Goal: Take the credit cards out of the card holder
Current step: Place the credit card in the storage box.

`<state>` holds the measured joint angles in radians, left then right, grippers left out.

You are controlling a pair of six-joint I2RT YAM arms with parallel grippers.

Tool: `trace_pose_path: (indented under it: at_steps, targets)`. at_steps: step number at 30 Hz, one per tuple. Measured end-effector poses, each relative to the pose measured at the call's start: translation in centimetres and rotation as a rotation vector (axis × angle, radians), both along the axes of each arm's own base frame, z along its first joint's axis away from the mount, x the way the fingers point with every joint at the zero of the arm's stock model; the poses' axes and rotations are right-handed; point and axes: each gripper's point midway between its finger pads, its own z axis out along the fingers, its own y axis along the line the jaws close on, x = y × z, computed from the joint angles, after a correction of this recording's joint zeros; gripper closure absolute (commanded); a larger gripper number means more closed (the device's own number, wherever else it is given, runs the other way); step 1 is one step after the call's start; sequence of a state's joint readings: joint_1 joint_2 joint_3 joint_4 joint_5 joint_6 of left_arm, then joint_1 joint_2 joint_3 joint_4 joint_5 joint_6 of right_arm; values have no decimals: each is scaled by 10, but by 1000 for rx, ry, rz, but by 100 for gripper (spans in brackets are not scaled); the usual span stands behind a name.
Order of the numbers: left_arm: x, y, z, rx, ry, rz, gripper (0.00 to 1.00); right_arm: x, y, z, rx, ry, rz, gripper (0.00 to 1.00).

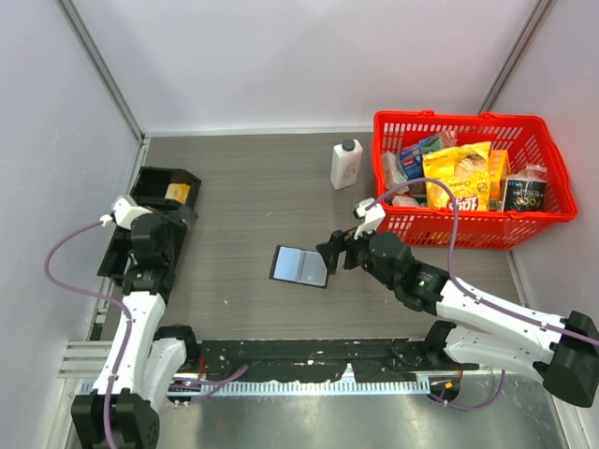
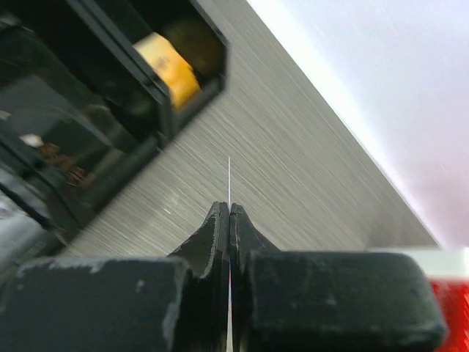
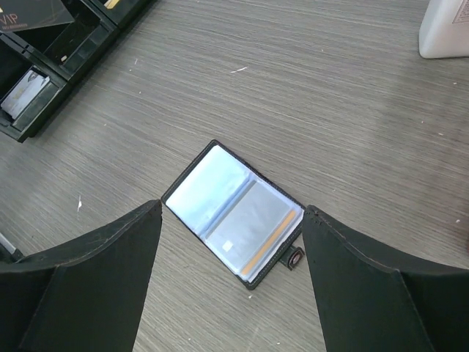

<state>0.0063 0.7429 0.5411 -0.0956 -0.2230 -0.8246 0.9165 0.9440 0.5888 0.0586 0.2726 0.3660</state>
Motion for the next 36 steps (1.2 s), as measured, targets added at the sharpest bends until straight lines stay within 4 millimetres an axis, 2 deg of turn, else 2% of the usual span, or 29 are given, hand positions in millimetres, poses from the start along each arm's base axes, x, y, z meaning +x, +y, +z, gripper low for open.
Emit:
trace_pose_path:
  at_steps: [3,6,12,17,24,31,36]
  targets:
    - [6,32,-7,30,20,118,100,-1,-1,1,-6,-4,12,19]
    - [11,58,-23,45,66,213,100,-2,-1,3,1,-7,25,19]
    - [22,86,-61,45,181,292,100,-5,2,2,4,0,48,19]
    - [39,101,-73,41,206,321,100,-8,2,1,8,2,63,19]
    - [67,120,-75,16,194,344,100,-7,1,3,8,-6,62,19]
    - [74,118,-95,-45,222,335,100,-7,-1,1,2,-6,59,19]
    - [77,115,-96,-80,212,321,100,-7,-1,1,3,-8,59,20]
